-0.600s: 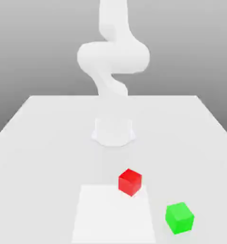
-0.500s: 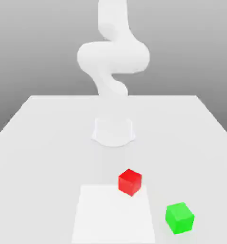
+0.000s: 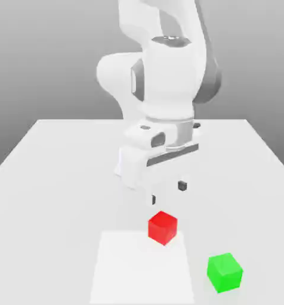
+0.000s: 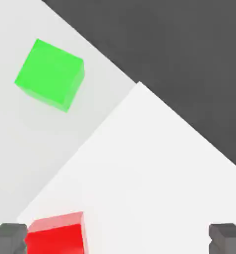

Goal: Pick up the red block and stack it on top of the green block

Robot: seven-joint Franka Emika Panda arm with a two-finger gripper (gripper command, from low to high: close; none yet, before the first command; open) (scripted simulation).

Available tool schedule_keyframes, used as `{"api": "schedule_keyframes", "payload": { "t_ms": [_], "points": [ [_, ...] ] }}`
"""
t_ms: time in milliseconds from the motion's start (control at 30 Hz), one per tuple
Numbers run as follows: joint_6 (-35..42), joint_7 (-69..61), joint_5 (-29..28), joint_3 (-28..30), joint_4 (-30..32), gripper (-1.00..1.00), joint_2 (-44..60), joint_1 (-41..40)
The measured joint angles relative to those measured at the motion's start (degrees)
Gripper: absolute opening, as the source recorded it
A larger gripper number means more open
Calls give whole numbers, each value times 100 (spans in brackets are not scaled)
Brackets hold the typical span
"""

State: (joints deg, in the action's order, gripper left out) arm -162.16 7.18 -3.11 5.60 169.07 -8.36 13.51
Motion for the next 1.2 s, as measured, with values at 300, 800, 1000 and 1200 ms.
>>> {"api": "schedule_keyframes", "payload": {
  "t_ms": [300, 800, 1000, 1200],
  "points": [
    [-1275, -484, 528, -275, -89, 0, 1495, -100],
    [-762, -261, 225, -296, -21, -100, 916, -209],
    [2, -322, 280, -280, 1, -100, 141, -121],
    [641, -611, 713, -475, -1126, -100, 621, 413]
  ]
}}
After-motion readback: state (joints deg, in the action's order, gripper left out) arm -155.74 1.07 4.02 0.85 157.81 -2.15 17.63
